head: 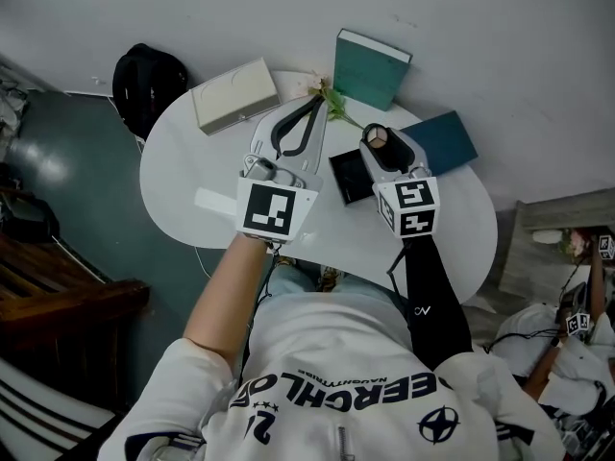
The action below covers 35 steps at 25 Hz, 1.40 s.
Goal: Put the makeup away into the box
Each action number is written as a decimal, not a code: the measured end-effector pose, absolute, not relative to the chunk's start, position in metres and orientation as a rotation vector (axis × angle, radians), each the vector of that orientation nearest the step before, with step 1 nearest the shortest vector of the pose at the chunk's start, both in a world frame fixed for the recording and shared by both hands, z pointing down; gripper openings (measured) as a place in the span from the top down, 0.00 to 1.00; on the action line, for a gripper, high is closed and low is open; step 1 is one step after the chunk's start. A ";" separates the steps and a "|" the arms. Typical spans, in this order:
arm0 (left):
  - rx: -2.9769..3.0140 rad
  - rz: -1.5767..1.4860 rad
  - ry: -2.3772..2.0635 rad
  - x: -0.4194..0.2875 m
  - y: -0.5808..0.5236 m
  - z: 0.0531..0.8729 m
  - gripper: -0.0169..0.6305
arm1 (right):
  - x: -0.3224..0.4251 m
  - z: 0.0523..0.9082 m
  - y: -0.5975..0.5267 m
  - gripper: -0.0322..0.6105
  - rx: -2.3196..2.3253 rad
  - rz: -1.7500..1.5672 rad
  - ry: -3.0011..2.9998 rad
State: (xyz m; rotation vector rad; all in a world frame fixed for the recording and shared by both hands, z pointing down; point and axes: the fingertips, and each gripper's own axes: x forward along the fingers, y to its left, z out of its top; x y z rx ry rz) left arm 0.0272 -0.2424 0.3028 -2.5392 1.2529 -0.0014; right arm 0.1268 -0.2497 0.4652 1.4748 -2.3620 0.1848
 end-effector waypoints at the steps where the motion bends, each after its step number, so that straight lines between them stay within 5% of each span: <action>1: -2.539 -0.001 1.259 0.025 -0.241 0.304 0.97 | 0.123 0.478 -0.249 0.57 1.453 0.210 -2.348; 15: -2.540 -0.060 1.344 -0.019 -0.248 0.323 0.96 | 0.094 0.631 -0.243 0.57 1.240 0.541 -2.124; 35: -2.542 -0.086 1.406 -0.038 -0.266 0.336 0.96 | 0.091 0.673 -0.251 0.57 1.106 0.619 -1.951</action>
